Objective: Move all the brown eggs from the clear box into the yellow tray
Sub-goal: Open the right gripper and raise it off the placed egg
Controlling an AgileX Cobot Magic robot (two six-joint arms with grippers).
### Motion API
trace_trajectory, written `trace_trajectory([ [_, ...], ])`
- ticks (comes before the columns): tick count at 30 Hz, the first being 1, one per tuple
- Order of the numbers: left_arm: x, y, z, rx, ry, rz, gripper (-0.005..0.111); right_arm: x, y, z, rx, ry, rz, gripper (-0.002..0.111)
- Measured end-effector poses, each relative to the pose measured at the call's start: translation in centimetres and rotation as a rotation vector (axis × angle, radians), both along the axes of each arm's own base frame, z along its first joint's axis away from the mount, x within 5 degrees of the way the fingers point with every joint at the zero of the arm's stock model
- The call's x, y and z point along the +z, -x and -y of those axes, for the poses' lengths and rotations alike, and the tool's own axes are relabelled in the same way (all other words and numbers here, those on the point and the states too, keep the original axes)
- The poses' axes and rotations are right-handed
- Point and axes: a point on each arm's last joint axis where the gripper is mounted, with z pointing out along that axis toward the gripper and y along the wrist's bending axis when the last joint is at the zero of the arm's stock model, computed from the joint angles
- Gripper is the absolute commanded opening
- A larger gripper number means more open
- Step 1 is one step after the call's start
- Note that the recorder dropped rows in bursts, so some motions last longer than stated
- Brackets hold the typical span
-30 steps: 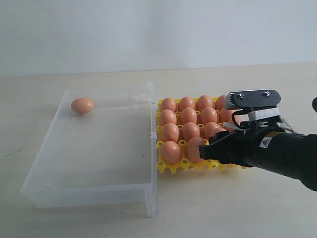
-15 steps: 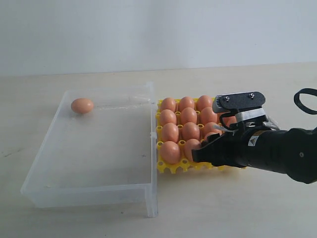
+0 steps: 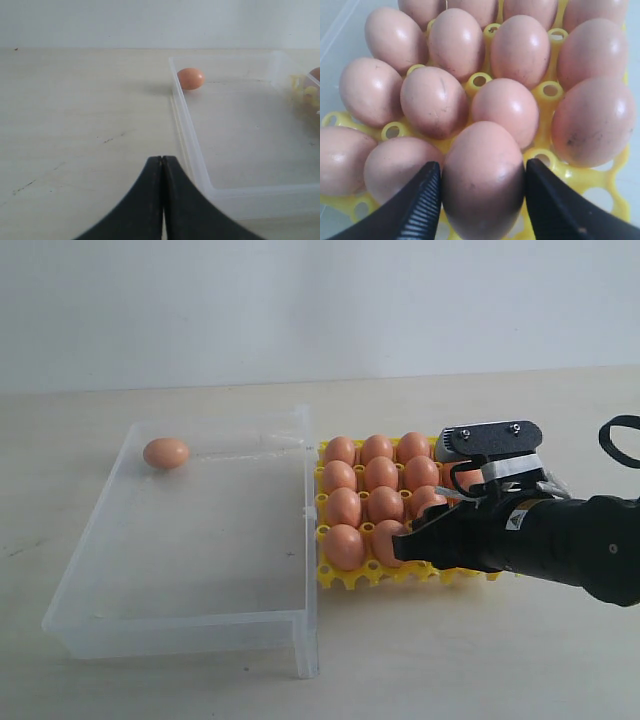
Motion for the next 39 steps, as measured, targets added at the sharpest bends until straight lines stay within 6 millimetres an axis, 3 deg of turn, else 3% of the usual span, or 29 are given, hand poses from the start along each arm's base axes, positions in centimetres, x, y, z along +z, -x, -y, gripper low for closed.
trace_trajectory([
  [9, 0.00, 0.00, 0.00, 0.000, 0.000, 0.000, 0.000, 0.03, -0.03, 0.00, -0.001, -0.001, 0.004, 0.003],
  [15, 0.00, 0.00, 0.00, 0.000, 0.000, 0.000, 0.000, 0.04, -0.04, 0.00, 0.002, 0.001, 0.007, 0.034],
  [18, 0.00, 0.00, 0.00, 0.000, 0.000, 0.000, 0.000, 0.04, -0.04, 0.00, 0.002, 0.001, 0.007, 0.043],
  [31, 0.00, 0.00, 0.00, 0.000, 0.000, 0.000, 0.000, 0.09, -0.09, 0.00, 0.002, 0.001, 0.015, 0.044],
  [39, 0.00, 0.00, 0.00, 0.000, 0.000, 0.000, 0.000, 0.11, -0.11, 0.00, 0.014, 0.013, 0.024, 0.060],
])
